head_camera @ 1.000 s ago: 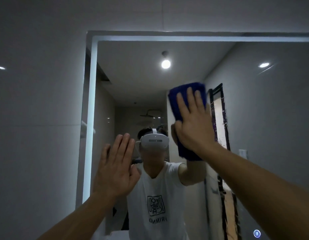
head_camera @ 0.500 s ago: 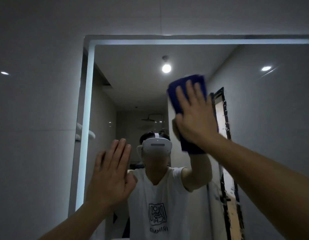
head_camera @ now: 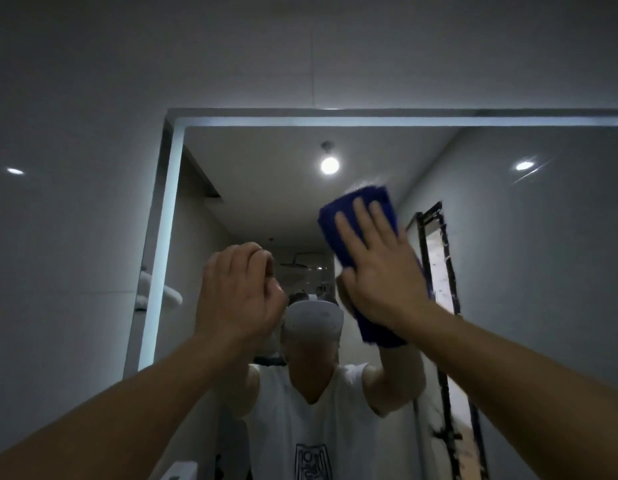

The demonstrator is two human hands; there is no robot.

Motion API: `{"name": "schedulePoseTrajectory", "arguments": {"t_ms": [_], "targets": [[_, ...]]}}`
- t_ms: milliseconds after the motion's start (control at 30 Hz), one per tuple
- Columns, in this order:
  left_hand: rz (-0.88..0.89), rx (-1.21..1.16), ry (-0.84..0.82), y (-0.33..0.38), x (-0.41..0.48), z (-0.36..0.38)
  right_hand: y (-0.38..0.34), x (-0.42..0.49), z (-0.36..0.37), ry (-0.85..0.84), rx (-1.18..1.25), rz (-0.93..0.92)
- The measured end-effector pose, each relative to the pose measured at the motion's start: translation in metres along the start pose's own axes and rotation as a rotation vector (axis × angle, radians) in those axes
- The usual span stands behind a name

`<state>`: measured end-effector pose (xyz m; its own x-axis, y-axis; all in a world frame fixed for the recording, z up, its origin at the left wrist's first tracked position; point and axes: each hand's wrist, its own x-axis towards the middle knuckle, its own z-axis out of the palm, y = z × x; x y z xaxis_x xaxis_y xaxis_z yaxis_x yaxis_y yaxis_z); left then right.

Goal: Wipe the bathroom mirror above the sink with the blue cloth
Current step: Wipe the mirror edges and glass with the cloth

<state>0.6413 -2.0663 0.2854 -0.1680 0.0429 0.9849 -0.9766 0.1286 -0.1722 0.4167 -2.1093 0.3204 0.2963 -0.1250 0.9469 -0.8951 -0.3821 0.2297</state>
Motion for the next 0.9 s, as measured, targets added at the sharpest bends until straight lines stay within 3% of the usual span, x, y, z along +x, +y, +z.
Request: {"name": "schedulePoseTrajectory", "arguments": {"t_ms": [133, 200, 300, 400, 533, 633, 800, 900], "targets": [[-0.128, -0.086, 0.005, 0.025, 0.038, 0.019, 0.014, -0.015, 0.007, -0.044, -0.06, -0.284], [-0.151, -0.098, 0.022, 0.027, 0.04, 0.024, 0.032, 0.021, -0.005, -0.046, -0.079, -0.181], [-0.107, -0.094, 0.03, 0.025, 0.036, 0.025, 0.05, 0.083, -0.032, -0.005, 0.048, 0.155], [-0.078, -0.064, -0.038, 0.023, 0.038, 0.025, 0.036, 0.092, -0.033, 0.054, 0.083, 0.25], [-0.078, 0.022, -0.135, 0.024, 0.039, 0.025, 0.002, 0.048, -0.017, 0.008, 0.015, -0.015], [-0.095, 0.043, -0.162, 0.023, 0.039, 0.024, 0.026, 0.055, -0.021, -0.035, -0.041, -0.143], [-0.093, 0.048, -0.134, 0.022, 0.039, 0.027, 0.083, 0.129, -0.053, 0.035, 0.07, 0.264], [-0.092, 0.06, -0.136, 0.022, 0.04, 0.027, 0.077, 0.146, -0.054, 0.06, 0.091, 0.356]]}}
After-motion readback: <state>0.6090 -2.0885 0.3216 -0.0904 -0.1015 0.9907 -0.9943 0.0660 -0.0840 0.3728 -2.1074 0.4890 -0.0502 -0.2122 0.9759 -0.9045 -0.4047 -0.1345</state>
